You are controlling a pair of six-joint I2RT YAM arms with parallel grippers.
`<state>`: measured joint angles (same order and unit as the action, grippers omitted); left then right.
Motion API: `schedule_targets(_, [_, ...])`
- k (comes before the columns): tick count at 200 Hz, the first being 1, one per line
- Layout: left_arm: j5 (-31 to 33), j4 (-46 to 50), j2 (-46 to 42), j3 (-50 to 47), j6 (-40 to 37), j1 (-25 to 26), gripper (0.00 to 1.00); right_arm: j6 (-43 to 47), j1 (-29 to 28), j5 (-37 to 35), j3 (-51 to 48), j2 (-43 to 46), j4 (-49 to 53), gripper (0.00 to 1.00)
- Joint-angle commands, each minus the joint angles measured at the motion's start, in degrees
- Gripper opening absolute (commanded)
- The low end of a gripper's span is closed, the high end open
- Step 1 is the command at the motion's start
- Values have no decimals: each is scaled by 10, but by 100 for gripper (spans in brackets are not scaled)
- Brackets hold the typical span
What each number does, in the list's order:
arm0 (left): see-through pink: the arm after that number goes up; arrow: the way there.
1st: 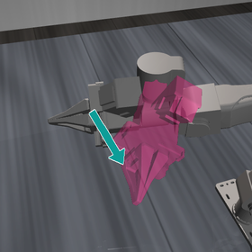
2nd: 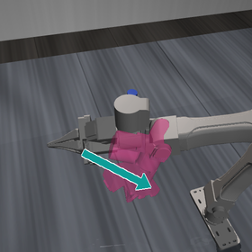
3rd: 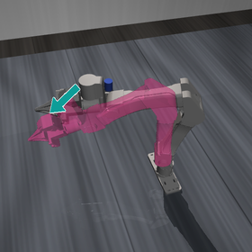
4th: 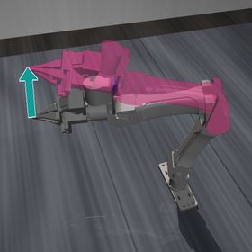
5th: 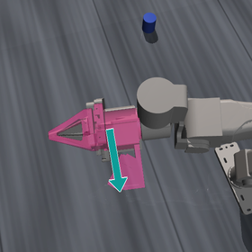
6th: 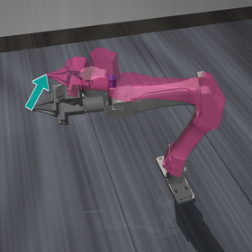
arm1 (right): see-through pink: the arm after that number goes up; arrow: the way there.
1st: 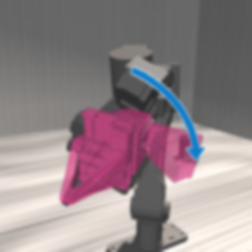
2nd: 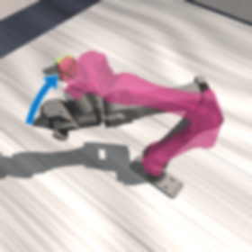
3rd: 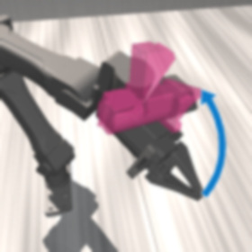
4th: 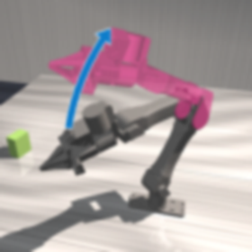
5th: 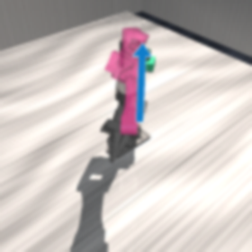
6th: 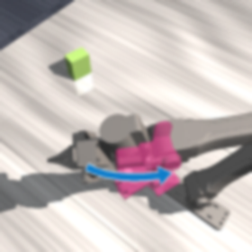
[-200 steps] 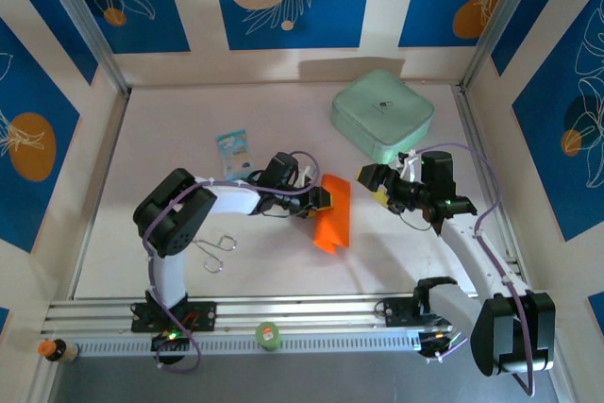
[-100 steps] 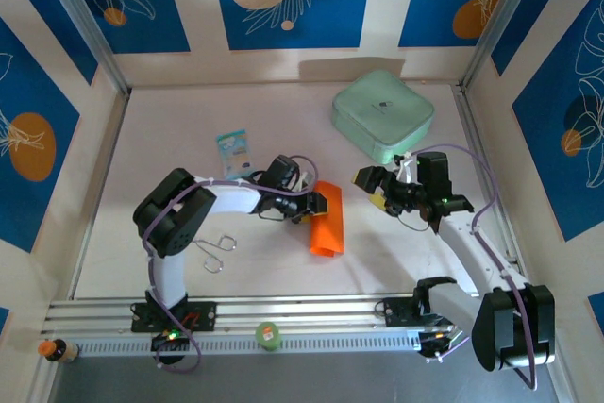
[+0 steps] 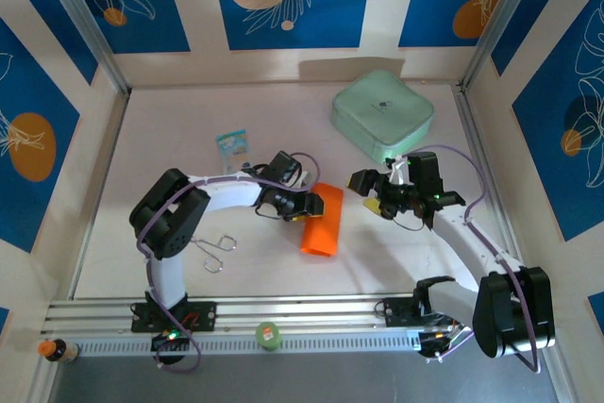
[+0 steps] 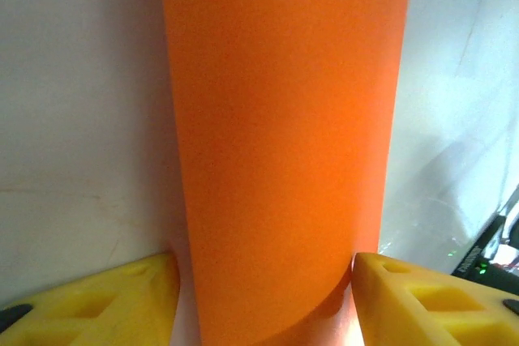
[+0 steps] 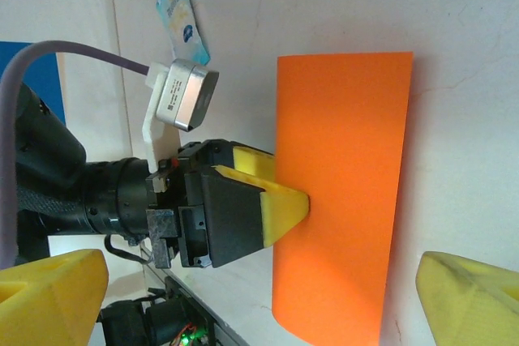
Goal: Fold a paper plane with a square sheet of paper (pick it up from the middle)
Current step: First fold the square sheet of paper in half at the center of the table.
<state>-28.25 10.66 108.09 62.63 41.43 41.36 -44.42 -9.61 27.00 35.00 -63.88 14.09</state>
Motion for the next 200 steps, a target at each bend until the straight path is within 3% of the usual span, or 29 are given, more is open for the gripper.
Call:
schedule_targets(1, [17,59,-14,18,-42,-5,57,-6,-13,-2,13,-10,-2,98])
schedule_targets(75, [50,64,-18,7,-35,-14,56,-14,-60,-22,20,-45,-19,97])
schedule_targets(200, [92,100,31,8,-22,-13,54,-17,-69,-40,6,-56,-20,93])
